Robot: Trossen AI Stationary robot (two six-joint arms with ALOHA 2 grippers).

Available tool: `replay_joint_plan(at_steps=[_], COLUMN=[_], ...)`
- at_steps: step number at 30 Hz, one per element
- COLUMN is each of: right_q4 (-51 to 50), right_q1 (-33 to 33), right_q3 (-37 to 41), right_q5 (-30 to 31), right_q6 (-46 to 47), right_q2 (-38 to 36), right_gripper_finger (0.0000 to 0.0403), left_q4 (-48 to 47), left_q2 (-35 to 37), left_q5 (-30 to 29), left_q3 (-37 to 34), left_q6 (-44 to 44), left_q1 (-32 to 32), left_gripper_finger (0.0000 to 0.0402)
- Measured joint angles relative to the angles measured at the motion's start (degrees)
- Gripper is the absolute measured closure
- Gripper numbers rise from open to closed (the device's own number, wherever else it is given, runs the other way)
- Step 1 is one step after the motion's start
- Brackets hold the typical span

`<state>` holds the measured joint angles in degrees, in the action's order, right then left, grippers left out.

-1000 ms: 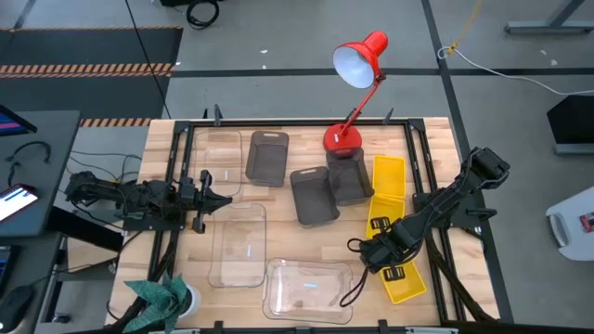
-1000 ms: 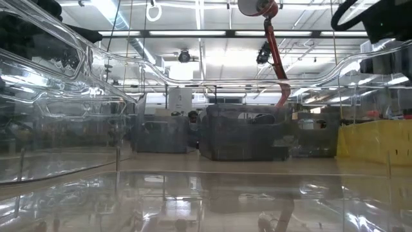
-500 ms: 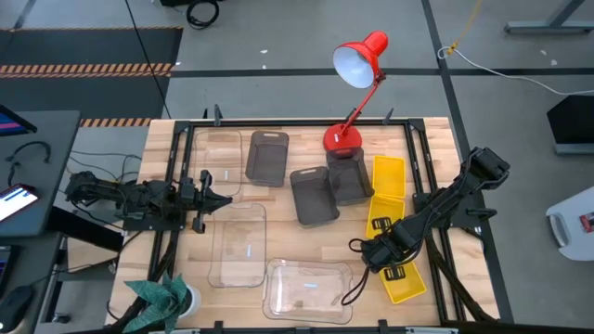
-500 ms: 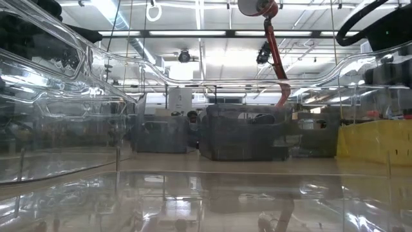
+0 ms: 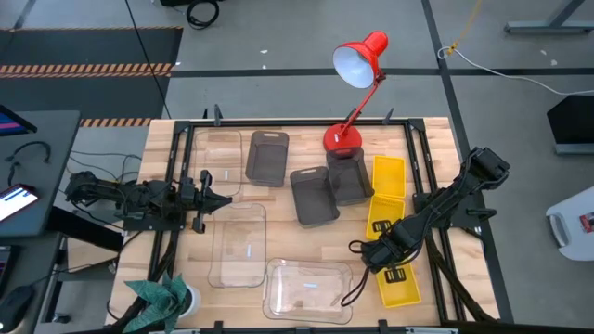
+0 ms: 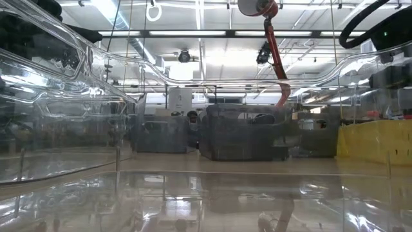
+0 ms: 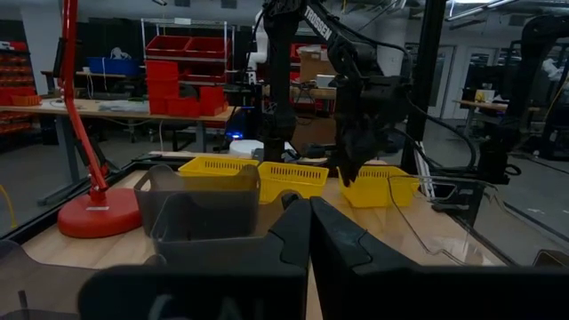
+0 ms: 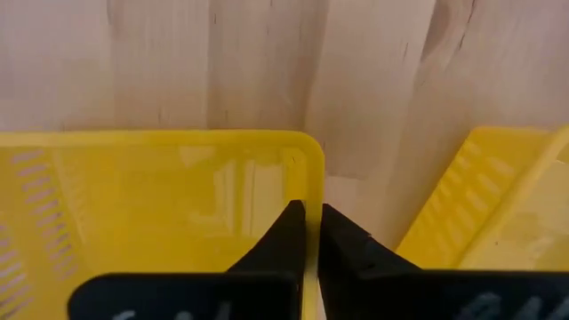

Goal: Stack baskets by color
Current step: Stack the bottom yellow bin on the middle yellow bin

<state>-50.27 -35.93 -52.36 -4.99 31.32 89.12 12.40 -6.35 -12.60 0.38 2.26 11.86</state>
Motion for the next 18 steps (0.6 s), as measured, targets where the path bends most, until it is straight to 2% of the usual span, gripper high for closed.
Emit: replay_joint_plan(at_steps=[9,18], right_q4=[-8.6,-16.0], right_q1=[2.7,8.2], right_q3=[-6.8,-8.0], right_q5=[-2.5,-3.3], right_q6=[-1.0,-1.5], right_q2=[-2.6,-13.5], right_gripper_finger=[0.0391,0.0391], left_q4=[0.0,0.0], left_q2=[0.0,0.0], left_q5=[0.0,0.0], left_q3=[0.0,0.0], left_q6=[0.0,0.0], left_q1=[0.0,0.0], left_gripper_finger=[0.0392,0.0392])
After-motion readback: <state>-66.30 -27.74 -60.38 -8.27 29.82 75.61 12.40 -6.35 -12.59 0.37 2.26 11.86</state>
